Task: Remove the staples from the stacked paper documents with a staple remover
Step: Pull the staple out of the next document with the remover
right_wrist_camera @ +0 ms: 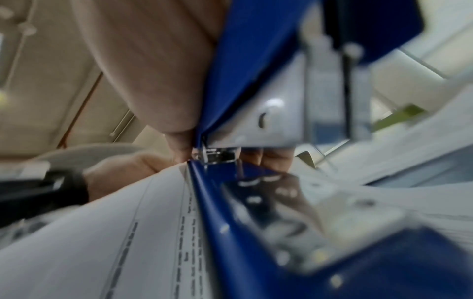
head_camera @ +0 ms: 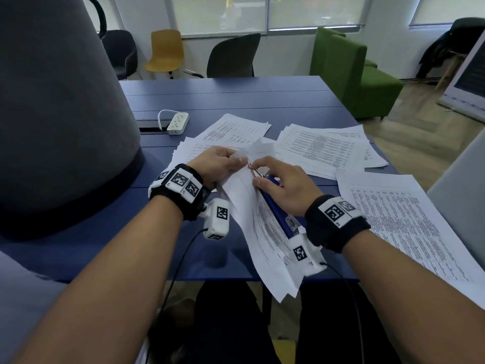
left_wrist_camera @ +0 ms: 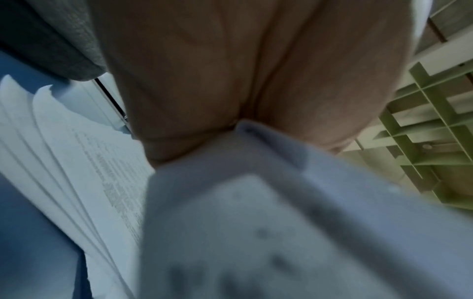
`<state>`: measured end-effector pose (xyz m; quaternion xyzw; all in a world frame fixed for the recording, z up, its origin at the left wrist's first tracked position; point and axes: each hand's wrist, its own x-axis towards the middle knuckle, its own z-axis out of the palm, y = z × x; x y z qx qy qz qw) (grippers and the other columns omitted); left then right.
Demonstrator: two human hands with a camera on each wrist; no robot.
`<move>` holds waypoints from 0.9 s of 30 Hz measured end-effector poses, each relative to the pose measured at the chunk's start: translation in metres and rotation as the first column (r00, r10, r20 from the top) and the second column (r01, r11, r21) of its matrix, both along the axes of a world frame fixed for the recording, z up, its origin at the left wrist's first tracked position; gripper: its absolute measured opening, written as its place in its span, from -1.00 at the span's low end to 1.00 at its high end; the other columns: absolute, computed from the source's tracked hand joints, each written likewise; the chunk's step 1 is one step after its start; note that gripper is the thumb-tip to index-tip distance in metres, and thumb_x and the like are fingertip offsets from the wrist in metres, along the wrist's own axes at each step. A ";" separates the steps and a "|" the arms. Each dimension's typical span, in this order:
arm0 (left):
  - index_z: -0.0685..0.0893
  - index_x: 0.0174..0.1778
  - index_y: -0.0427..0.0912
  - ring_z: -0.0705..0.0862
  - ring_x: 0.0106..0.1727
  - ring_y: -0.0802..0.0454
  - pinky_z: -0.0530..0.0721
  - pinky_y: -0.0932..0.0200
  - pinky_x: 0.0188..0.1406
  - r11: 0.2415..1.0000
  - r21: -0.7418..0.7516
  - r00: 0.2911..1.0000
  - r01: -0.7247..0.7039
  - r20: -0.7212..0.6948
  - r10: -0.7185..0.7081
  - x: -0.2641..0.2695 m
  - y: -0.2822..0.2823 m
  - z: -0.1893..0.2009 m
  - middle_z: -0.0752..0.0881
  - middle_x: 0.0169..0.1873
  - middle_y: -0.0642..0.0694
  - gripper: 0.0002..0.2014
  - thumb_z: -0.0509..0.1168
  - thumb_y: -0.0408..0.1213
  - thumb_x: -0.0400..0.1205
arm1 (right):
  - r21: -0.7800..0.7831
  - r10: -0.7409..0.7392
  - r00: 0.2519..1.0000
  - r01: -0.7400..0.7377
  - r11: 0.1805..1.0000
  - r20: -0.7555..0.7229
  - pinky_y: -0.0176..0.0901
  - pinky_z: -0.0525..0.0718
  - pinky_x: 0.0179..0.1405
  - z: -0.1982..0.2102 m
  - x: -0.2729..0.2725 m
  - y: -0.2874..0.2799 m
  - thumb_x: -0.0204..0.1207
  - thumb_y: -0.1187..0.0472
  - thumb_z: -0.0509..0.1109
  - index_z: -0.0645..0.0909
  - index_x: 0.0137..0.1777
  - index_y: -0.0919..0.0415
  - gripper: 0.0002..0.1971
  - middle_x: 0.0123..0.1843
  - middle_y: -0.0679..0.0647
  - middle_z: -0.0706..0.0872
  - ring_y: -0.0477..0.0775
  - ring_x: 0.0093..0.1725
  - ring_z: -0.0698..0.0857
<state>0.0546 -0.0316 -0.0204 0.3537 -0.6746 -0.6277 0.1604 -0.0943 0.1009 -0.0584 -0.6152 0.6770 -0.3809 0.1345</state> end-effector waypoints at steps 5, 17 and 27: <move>0.73 0.25 -0.47 0.79 0.18 -0.36 0.74 -0.15 0.33 0.992 -0.050 0.992 0.118 -0.047 -0.120 0.007 0.001 -0.003 0.79 0.18 -0.41 -0.60 0.56 -0.46 0.51 | 0.001 -0.014 0.998 0.014 1.000 0.063 -0.04 0.69 0.04 0.002 -0.006 -0.001 0.62 -0.07 0.41 0.63 0.24 -0.24 -0.79 -0.13 -0.01 0.78 0.01 -0.05 0.72; 0.86 -0.02 -0.19 0.85 0.03 -0.29 0.77 -0.24 0.25 0.960 -0.235 0.985 0.150 0.123 -0.124 0.008 -0.009 0.002 0.88 -0.03 -0.25 -0.69 0.68 -0.29 0.34 | 0.001 0.030 0.985 -0.030 1.000 0.171 -0.31 0.64 0.02 0.006 -0.005 0.007 0.62 -0.03 0.45 0.69 0.25 -0.25 -0.78 -0.06 -0.31 0.74 -0.30 0.06 0.68; 0.70 -0.17 -0.45 0.75 -0.47 0.11 0.71 0.33 -0.44 0.995 -0.102 0.999 -0.023 0.027 0.026 -0.009 0.000 0.002 0.78 -0.45 -0.09 -0.73 0.40 -0.29 0.73 | -0.036 -0.052 0.909 0.041 0.999 -0.414 0.09 0.72 -0.18 -0.002 0.009 0.006 0.60 0.00 0.29 0.64 0.31 -0.09 -0.69 -0.11 0.04 0.62 0.16 -0.17 0.65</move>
